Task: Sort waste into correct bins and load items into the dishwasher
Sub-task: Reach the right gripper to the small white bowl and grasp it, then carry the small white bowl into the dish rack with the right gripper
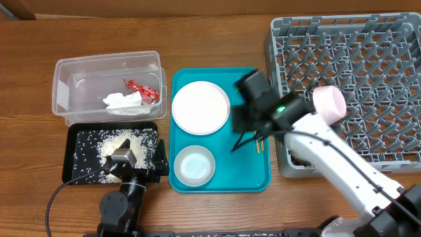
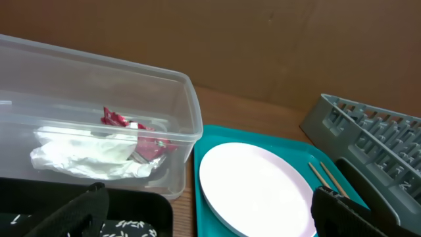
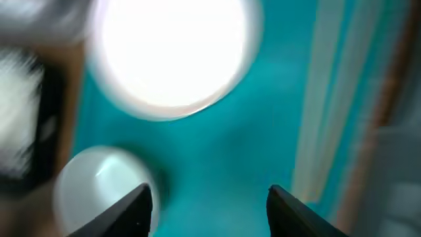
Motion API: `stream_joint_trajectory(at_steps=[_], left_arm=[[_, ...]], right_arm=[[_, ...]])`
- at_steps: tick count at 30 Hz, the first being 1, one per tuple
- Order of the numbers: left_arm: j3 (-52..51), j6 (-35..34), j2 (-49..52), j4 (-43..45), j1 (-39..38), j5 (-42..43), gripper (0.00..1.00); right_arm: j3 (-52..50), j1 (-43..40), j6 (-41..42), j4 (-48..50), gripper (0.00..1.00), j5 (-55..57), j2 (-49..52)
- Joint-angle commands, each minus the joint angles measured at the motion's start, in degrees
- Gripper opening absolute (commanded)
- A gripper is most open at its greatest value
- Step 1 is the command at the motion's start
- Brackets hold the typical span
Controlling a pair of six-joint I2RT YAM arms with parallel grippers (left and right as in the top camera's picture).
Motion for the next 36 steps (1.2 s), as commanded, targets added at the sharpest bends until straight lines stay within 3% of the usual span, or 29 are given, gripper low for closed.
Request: stream_joint_trajectory(at_steps=[1, 5, 10, 14, 17, 18, 24, 29, 36], left_arm=[[-0.2, -0.6, -0.6, 0.1, 0.3, 0.6, 1.0], [-0.2, -0.6, -0.6, 0.1, 0.3, 0.6, 1.0], [-0.2, -0.6, -0.6, 0.1, 0.3, 0.6, 1.0], [-0.2, -0.6, -0.6, 0.1, 0.3, 0.6, 1.0], [-0.2, -0.6, -0.6, 0.0, 0.3, 0.6, 1.0], [-0.2, -0.6, -0.6, 0.1, 0.3, 0.6, 1.0], [-0.2, -0.6, -0.6, 0.1, 0.3, 0.6, 1.0], [-0.2, -0.6, -0.6, 0.1, 0.3, 0.6, 1.0], [-0.2, -0.6, -0.6, 0.1, 0.3, 0.6, 1.0]], right_arm=[[-4.1, 5.9, -0.8, 2.8, 0.58, -10.4, 1.6], [-7.1, 11.2, 1.7, 6.2, 0.61, -5.4, 5.0], [-7.3, 12.1, 5.1, 8.1, 0.59, -0.5, 11.3], [-7.1, 11.7, 5.0, 9.0, 0.38, -1.9, 15.1], [-6.1, 11.2, 4.9, 7.7, 0.09, -2.3, 15.0], [-5.3, 11.1, 4.9, 6.9, 0.04, -2.1, 14.9], [-0.8, 11.0, 4.9, 0.9, 0.04, 5.0, 10.4], [2.5, 11.0, 6.2, -4.5, 0.04, 27.2, -0.3], [2.5, 4.8, 7.0, -4.8, 0.04, 70.0, -13.4]])
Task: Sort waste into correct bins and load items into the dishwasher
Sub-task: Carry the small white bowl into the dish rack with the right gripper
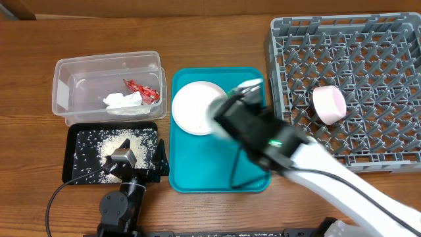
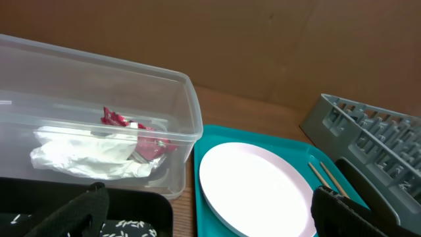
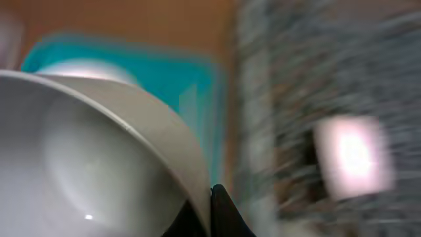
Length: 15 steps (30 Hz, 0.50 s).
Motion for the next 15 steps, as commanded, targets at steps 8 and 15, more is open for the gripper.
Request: stream_joint_trajectory(at_steps=[8, 15], left_arm=[[-0.2, -0.6, -0.6, 0.1, 0.3, 0.6, 1.0], [-0.2, -0.6, -0.6, 0.1, 0.3, 0.6, 1.0]], right_arm=[[0.9, -26.8, 0.8, -1.4, 0.04, 21.6, -1.1], [0.9, -43.7, 0.8, -0.9, 0.04, 20.0, 8.0]])
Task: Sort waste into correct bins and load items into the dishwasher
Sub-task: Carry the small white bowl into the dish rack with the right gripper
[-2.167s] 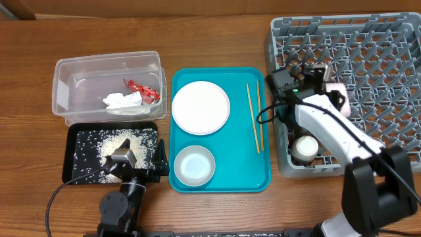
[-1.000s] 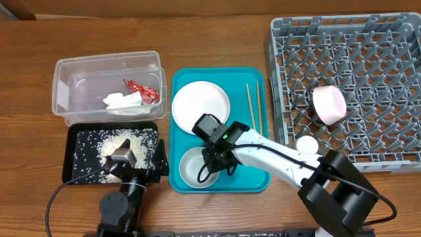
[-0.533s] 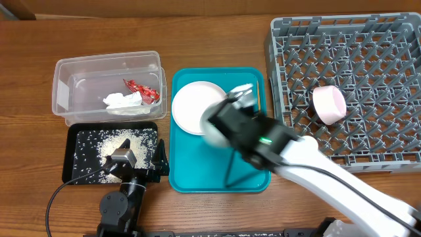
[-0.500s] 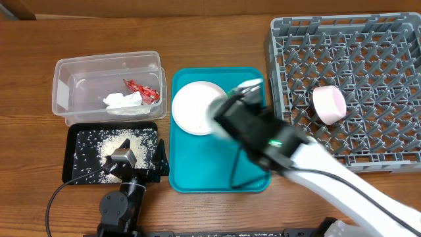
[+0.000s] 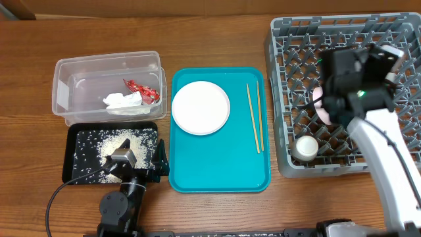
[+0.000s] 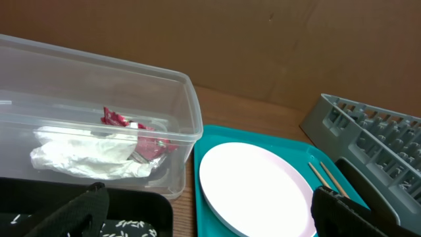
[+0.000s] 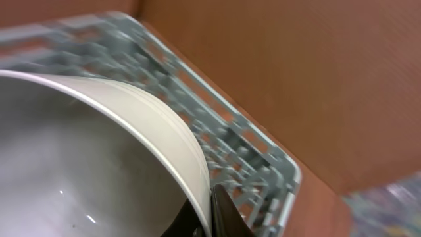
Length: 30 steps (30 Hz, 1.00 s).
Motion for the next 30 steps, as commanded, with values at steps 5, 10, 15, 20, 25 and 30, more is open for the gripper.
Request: stream_joint_trajectory(at_steps=[5, 10, 15, 20, 25, 30], left_arm=[[-0.2, -0.6, -0.6, 0.1, 0.3, 0.6, 1.0], [-0.2, -0.6, -0.6, 0.1, 0.3, 0.6, 1.0], [-0.2, -0.6, -0.6, 0.1, 0.3, 0.6, 1.0], [-0.2, -0.6, -0.6, 0.1, 0.3, 0.6, 1.0], [-0.2, -0.6, -0.6, 0.0, 0.3, 0.6, 1.0], [-0.2, -0.6, -0.6, 0.1, 0.3, 0.6, 1.0]], right_arm=[[0.2, -10.7, 0.5, 0.4, 0.04, -0.1, 10.7], [0.2, -13.0, 0.5, -0.3, 0.04, 4.1, 17.0], [0.2, -12.3, 0.5, -0.6, 0.04, 2.9, 19.1], [0.1, -9.8, 1.2, -2.4, 0.04, 0.6, 19.1], [-0.8, -8.1, 1.2, -2.4, 0.04, 0.5, 19.1], [-1.6, -7.3, 1.1, -2.3, 0.04, 3.2, 19.1]])
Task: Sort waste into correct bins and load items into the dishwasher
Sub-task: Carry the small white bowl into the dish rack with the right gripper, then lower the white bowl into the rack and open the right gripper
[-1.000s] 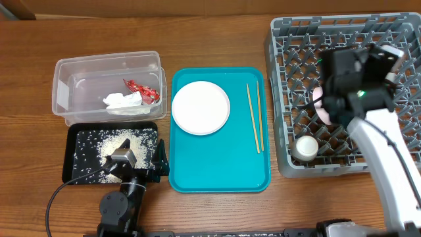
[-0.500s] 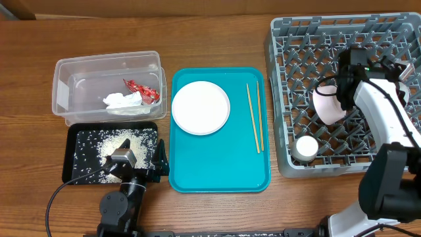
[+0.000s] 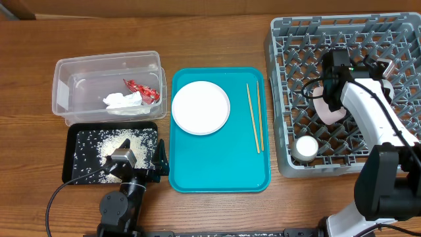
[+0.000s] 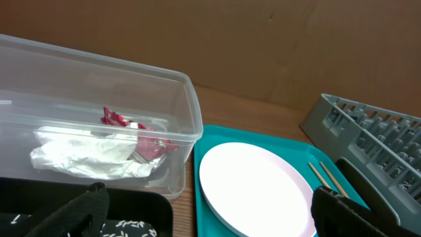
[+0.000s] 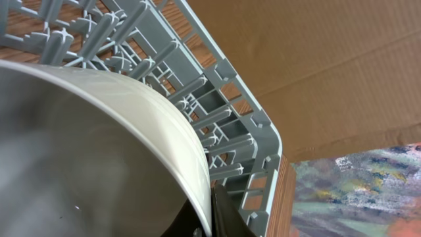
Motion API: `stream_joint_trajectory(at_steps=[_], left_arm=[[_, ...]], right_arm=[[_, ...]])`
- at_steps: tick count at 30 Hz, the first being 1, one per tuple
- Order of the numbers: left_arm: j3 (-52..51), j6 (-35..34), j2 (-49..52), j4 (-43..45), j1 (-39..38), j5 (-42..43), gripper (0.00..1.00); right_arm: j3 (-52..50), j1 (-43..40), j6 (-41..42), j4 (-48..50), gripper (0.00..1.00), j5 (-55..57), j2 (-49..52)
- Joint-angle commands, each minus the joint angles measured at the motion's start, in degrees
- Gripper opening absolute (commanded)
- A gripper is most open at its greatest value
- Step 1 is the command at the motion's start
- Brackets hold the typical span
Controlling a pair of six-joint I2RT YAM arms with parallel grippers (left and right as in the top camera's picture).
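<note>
A white bowl (image 5: 99, 145) fills the right wrist view, and my right gripper (image 5: 209, 197) is shut on its rim. In the overhead view that right gripper (image 3: 325, 89) hangs over the left middle of the grey dish rack (image 3: 395, 39), beside a pink cup (image 3: 331, 112). On the teal tray (image 3: 220, 178) lie a white plate (image 3: 200, 107) and a pair of chopsticks (image 3: 255, 117). My left gripper (image 4: 207, 220) rests open at the front left, facing the plate (image 4: 253, 187), with nothing between its fingers.
A small white cup (image 3: 306, 148) stands in the rack's front left corner. A clear bin (image 3: 108, 85) at the left holds white paper and a red wrapper. In front of it is a black tray (image 3: 85, 148) with scattered rice.
My right gripper, still shut on the bowl, has shifted a little to the left over the rack and now stands by the pink cup. The left arm has not moved.
My right gripper was open over the tray near the chopsticks, with the bowl standing at the tray's front. Then it was shut on the bowl above the tray. Then it held the bowl over the rack, and now beside the pink cup there.
</note>
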Motion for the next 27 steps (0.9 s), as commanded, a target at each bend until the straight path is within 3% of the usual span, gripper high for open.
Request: stream_joint_trajectory(at_steps=[1, 6, 27], left_arm=[[-0.2, -0.6, -0.6, 0.1, 0.3, 0.6, 1.0], [-0.2, -0.6, -0.6, 0.1, 0.3, 0.6, 1.0], [-0.2, -0.6, -0.6, 0.1, 0.3, 0.6, 1.0]], right_arm=[[-1.1, 0.3, 0.0, -0.1, 0.04, 3.3, 0.5], [-1.1, 0.3, -1.2, -0.1, 0.04, 11.5, 0.5], [-5.1, 2.4, -3.7, 2.6, 0.04, 7.0, 0.5]])
